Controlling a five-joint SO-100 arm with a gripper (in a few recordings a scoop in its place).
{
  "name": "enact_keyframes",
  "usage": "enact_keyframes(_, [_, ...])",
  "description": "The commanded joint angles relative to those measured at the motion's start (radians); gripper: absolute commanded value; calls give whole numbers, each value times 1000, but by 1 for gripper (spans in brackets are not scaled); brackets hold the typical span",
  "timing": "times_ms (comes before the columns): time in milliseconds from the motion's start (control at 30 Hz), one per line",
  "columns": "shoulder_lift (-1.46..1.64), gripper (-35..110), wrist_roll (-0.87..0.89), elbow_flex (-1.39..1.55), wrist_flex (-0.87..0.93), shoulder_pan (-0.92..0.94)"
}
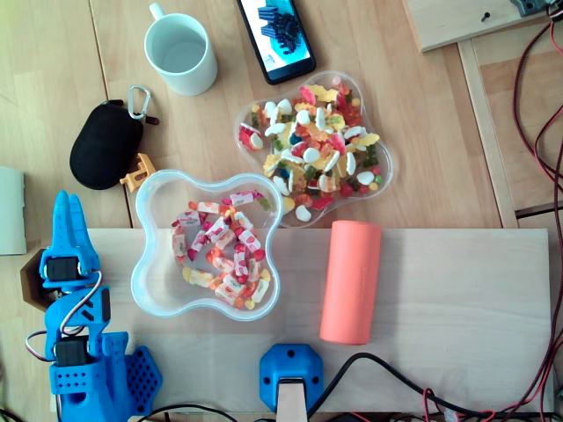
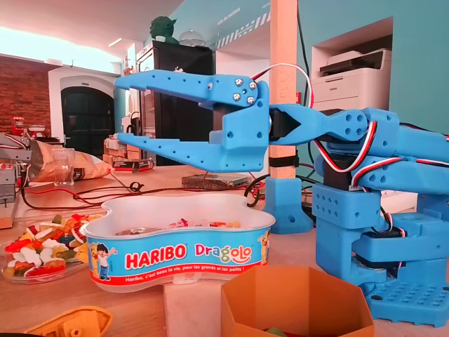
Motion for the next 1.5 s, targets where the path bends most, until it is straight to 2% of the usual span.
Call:
enact_keyframes(0, [34, 19, -12, -40, 6, -2])
enact_keyframes(967, [32, 19, -9, -126, 11, -14])
enact_keyframes(1467, [28, 19, -9, -396, 370, -3])
